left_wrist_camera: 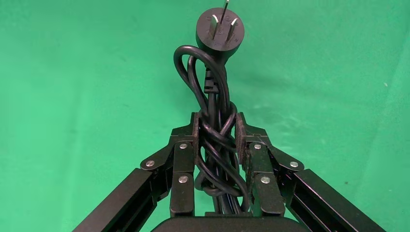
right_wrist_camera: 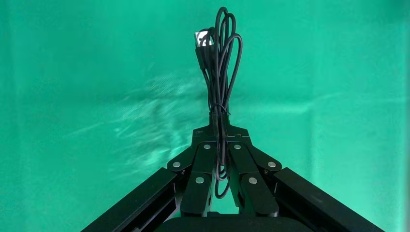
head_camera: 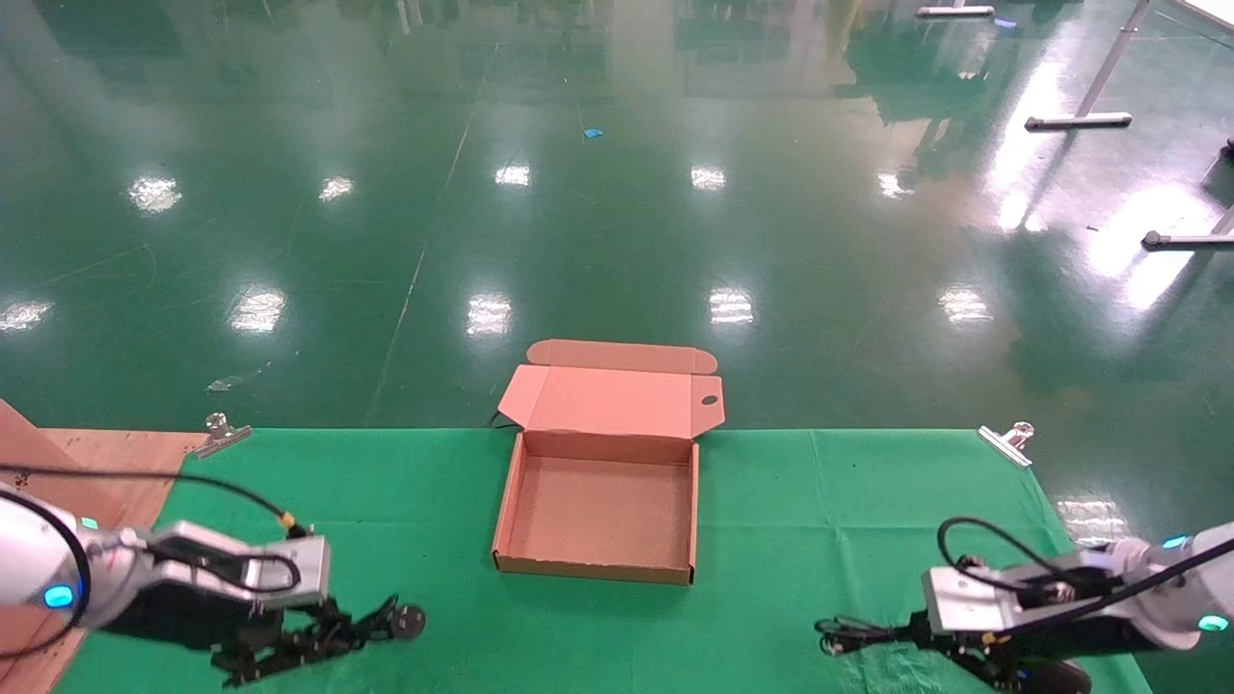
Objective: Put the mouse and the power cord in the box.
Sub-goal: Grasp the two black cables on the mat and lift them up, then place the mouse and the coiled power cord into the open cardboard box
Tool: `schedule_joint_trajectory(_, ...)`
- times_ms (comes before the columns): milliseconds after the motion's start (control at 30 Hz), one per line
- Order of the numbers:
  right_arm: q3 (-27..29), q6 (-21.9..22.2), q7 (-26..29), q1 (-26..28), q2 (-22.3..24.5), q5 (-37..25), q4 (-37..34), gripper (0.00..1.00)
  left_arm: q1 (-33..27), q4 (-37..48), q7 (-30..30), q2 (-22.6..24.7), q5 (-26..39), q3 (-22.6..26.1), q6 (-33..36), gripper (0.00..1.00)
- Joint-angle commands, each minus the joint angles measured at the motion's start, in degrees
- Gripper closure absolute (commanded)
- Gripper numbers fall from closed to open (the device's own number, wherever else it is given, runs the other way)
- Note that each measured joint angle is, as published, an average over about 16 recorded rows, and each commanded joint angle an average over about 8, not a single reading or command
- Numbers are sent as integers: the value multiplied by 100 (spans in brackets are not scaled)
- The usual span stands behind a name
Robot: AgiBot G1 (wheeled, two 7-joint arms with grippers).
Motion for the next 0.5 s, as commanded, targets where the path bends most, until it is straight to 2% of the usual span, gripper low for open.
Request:
schedule_joint_trajectory(33, 15, -114, -24, 86, 46, 22, 19, 100, -121, -32, 9, -8, 1, 1, 77, 100)
schedule_joint_trajectory(333, 155, -913, 59, 898, 152, 229, 218, 100, -979, -553, -17, 125, 42, 29, 681, 100)
schedule_joint_trajectory(500, 247, -1163, 258, 1370, -33, 363, 404, 100, -1443, -912, -151, 274, -27, -24, 888, 100)
